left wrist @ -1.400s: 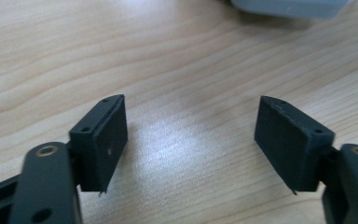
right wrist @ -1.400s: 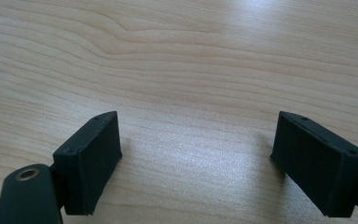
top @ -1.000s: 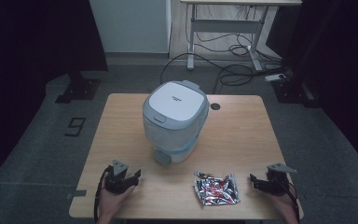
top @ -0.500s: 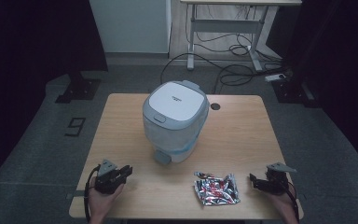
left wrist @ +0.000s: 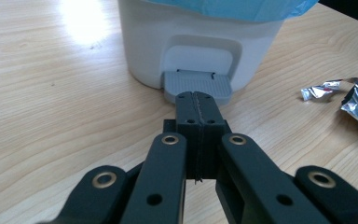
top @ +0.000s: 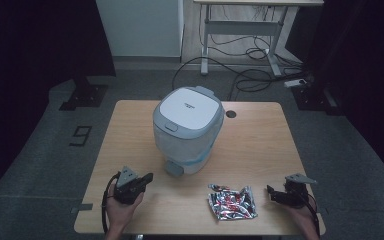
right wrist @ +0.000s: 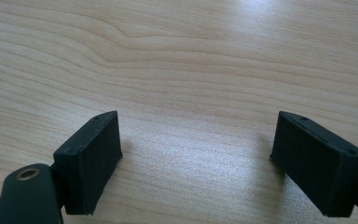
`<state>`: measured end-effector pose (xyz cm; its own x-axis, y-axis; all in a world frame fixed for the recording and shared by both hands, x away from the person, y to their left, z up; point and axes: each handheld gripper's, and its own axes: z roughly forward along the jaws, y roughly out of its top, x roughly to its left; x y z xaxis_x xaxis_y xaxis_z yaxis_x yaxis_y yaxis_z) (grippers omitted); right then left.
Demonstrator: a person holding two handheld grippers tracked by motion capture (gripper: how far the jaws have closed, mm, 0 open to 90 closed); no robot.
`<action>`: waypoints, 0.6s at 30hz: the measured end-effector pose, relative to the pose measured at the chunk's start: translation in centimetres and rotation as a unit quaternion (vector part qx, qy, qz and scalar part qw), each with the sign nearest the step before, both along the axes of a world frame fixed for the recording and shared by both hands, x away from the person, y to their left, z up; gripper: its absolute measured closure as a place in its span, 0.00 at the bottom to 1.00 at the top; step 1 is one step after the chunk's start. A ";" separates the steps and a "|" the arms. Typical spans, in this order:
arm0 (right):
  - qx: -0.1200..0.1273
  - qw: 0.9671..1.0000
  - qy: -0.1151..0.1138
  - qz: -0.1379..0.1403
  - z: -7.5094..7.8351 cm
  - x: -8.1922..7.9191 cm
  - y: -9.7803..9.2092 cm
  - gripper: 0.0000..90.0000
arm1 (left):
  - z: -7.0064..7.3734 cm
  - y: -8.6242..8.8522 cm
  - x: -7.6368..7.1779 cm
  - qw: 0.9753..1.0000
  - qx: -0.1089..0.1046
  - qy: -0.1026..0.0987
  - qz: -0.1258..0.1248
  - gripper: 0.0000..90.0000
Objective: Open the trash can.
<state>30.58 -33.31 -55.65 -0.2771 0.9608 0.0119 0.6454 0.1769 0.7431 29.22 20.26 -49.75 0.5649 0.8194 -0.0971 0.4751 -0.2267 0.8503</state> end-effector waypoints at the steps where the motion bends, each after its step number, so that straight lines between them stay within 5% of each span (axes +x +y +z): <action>1: 0.000 1.000 0.000 0.000 0.0 0.0 0.0 0.17 | 0.0 -0.2 0.1 1.000 -0.001 0.000 -0.001 1.00; 18: 0.001 1.000 -0.001 -0.003 0.0 -0.1 0.0 0.18 | -0.2 -2.7 2.5 0.999 0.003 0.020 -0.032 1.00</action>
<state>30.48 -33.29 -55.64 -0.2718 0.9623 0.0133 0.6455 0.1721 0.7441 31.72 17.57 -49.97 0.6117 0.7826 -0.1157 0.4924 -0.2621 0.8300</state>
